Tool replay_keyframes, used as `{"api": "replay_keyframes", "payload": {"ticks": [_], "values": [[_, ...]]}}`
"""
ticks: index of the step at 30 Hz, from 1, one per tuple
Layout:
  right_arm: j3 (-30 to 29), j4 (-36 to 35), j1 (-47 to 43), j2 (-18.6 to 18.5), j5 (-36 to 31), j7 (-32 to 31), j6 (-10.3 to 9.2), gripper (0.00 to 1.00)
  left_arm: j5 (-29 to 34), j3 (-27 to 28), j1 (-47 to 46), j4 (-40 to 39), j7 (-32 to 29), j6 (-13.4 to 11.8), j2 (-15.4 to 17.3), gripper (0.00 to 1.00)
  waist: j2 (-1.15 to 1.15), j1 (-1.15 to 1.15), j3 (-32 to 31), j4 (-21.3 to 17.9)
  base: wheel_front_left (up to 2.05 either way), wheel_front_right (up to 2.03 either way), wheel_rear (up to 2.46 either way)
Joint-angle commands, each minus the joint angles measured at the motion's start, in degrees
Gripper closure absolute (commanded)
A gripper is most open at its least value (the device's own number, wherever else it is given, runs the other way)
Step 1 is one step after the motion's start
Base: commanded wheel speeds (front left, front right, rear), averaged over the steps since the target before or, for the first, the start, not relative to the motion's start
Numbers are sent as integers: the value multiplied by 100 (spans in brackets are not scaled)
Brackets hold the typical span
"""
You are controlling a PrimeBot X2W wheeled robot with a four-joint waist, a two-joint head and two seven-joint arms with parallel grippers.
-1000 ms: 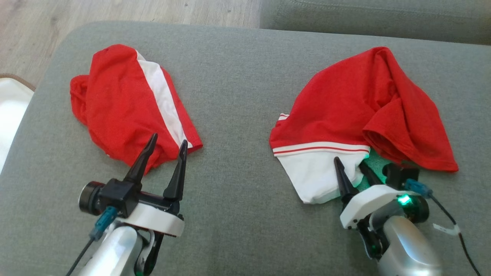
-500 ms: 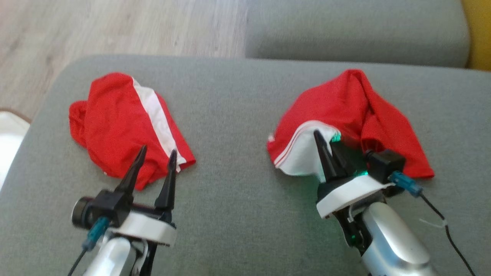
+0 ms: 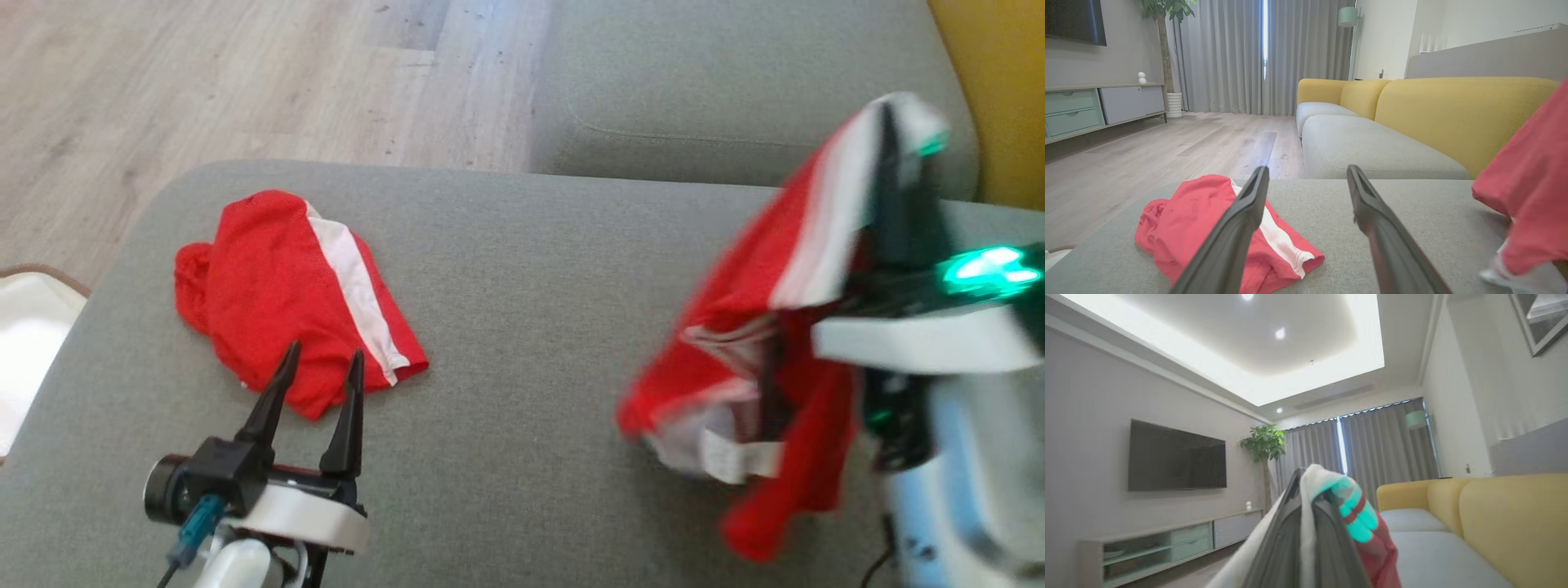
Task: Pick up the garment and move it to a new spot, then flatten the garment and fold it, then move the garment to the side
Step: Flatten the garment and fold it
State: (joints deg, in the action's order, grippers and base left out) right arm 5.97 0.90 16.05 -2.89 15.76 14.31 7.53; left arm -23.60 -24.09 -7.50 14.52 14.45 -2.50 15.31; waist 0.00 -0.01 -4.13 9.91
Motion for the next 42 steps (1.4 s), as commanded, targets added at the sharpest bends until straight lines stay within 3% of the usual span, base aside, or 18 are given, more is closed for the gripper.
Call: {"api": "replay_keyframes", "payload": {"ticks": [1,6,12,17,19,21,24,28,36,42], "values": [[-169,-340,422,2,-81,-55,-4,100,44,242,-169,-196,55,-5,103,0,0,1,-22,78,0,0,0],[-769,-443,793,2,-429,-515,-4,100,51,180,-164,-189,53,24,90,0,0,1,19,293,0,0,0],[-936,121,1458,2,-1007,-1337,-4,100,87,-8,-342,-153,20,110,-31,0,0,1,347,771,0,0,0],[-865,1242,2386,2,-1660,-2144,-4,100,136,-233,-724,-17,28,283,-302,0,0,1,881,1425,0,0,0],[-1017,2315,3027,-23,-2047,-2518,-4,100,139,-333,-925,130,39,386,-529,0,0,1,1140,1877,0,0,0],[-1021,3104,3525,-140,-2256,-2616,-4,0,136,-332,-1009,236,45,417,-636,0,0,1,1319,2058,0,0,0],[-993,4274,4279,-287,-2415,-2624,-4,0,140,-184,-1065,242,51,395,-759,0,0,1,1586,2165,0,0,0],[-1070,5278,4893,-548,-2841,-2223,-4,0,235,5,-1029,140,53,434,-882,0,0,1,1728,2219,0,0,0],[-1443,6380,4812,-714,-3061,-1753,-4,0,415,112,-1033,287,54,638,-983,0,0,1,1463,2123,0,0,0],[-1097,7022,4806,-539,-2931,-1703,-4,0,542,226,-1046,365,54,718,-968,0,0,1,1194,1549,0,0,0]]}}
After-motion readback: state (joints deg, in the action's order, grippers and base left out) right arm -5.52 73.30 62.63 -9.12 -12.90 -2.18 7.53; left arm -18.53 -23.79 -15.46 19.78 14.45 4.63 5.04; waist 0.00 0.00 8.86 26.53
